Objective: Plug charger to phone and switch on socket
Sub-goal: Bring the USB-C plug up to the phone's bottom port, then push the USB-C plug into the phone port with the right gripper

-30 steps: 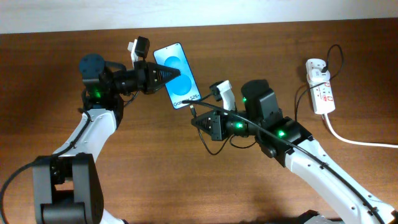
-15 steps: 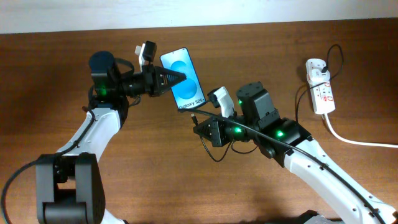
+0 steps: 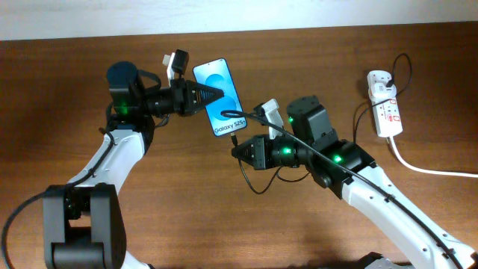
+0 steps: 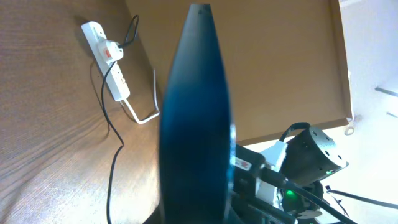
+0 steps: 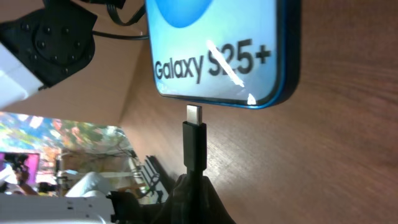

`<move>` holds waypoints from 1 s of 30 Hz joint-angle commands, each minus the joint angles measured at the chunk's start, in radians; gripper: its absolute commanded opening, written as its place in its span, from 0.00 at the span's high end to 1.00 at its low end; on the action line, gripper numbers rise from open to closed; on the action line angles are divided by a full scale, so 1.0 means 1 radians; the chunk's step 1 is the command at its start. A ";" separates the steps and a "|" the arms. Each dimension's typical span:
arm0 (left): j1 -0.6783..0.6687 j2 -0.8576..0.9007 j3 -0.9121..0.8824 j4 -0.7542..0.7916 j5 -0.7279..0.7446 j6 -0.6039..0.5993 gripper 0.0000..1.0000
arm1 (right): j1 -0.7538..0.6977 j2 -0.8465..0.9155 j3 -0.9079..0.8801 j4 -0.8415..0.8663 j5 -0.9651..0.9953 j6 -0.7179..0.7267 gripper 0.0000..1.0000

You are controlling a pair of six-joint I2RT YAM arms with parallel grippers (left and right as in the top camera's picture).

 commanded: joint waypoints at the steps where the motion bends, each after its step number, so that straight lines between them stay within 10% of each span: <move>1: -0.002 0.003 0.018 0.010 0.015 -0.048 1.00 | -0.004 0.012 0.030 0.004 -0.023 0.039 0.96; 30: 0.032 0.003 0.018 0.010 0.024 -0.109 1.00 | -0.004 0.012 0.030 0.041 -0.068 -0.021 0.96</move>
